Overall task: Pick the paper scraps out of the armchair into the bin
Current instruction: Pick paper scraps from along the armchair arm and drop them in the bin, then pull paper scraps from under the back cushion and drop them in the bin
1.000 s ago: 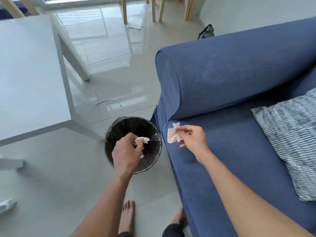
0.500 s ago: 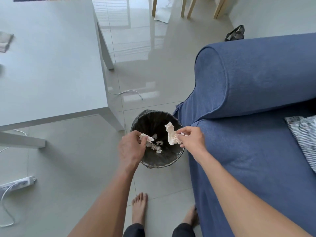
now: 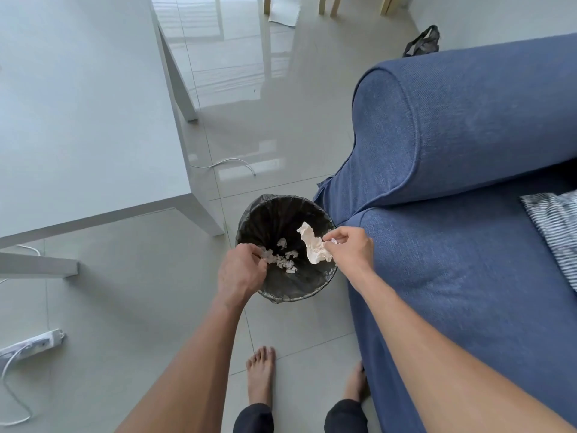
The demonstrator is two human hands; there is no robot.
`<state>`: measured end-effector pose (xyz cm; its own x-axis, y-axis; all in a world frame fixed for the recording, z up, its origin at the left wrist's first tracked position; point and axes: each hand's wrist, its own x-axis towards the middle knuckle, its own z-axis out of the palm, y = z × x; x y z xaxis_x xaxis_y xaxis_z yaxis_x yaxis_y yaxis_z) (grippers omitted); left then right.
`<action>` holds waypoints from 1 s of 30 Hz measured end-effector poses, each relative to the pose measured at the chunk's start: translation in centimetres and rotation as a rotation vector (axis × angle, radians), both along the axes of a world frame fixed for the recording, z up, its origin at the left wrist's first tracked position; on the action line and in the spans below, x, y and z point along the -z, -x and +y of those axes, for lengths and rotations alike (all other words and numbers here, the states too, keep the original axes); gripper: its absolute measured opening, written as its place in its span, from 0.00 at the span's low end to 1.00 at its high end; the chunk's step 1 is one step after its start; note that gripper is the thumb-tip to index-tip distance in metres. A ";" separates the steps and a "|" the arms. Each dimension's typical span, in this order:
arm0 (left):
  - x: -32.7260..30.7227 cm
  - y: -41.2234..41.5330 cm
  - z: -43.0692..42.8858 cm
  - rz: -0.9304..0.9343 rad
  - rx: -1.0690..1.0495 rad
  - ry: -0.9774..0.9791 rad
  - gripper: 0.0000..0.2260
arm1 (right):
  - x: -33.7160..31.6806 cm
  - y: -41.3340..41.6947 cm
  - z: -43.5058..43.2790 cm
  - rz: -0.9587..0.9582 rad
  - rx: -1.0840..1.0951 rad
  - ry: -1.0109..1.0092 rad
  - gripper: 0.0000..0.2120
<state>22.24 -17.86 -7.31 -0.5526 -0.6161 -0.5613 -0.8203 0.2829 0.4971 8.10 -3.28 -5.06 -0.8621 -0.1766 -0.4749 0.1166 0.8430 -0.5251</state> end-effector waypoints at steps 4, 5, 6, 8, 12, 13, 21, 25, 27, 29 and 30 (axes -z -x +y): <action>0.1 -0.5 -0.3 -0.024 0.008 0.016 0.12 | 0.6 -0.4 -0.8 -0.023 -0.024 -0.003 0.05; 0.1 -0.7 -0.4 -0.030 0.009 0.020 0.12 | 0.7 -0.5 -1.0 -0.035 -0.028 -0.003 0.04; 0.2 -0.8 -0.5 -0.036 0.008 0.022 0.12 | 0.8 -0.6 -1.2 -0.056 -0.036 0.000 0.04; 0.2 -1.0 -0.6 -0.040 0.004 0.026 0.12 | 0.9 -0.8 -1.4 -0.119 -0.078 -0.002 0.05; 0.0 -1.0 -0.8 -0.039 0.010 0.040 0.10 | 1.2 -1.0 -1.3 -0.154 -0.132 -0.018 0.08; -0.1 -1.0 -0.8 -0.043 0.018 0.046 0.10 | 1.2 -1.0 -1.2 -0.152 -0.121 -0.017 0.09; -1.3 1.2 1.0 0.055 0.102 0.079 0.13 | -1.4 1.2 3.2 0.006 -0.120 -0.035 0.11; -4.3 5.2 4.6 0.167 0.298 0.180 0.21 | -4.0 4.1 8.5 0.172 -0.059 -0.090 0.20; -6.4 7.9 7.0 0.289 0.412 0.220 0.22 | -5.2 5.6 12.0 0.353 -0.007 -0.165 0.26; -7.8 10.9 9.5 0.380 0.544 0.231 0.25 | -6.3 7.1 15.8 0.491 0.058 -0.235 0.33; -8.3 12.5 10.9 0.408 0.609 0.230 0.27 | -6.7 7.8 17.7 0.517 0.094 -0.275 0.36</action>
<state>9.75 -6.95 0.96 -0.9677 -0.2131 -0.1344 -0.2506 0.7588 0.6012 0.25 14.43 1.65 -0.9998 -0.0187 -0.0062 -0.0160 0.9545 -0.2976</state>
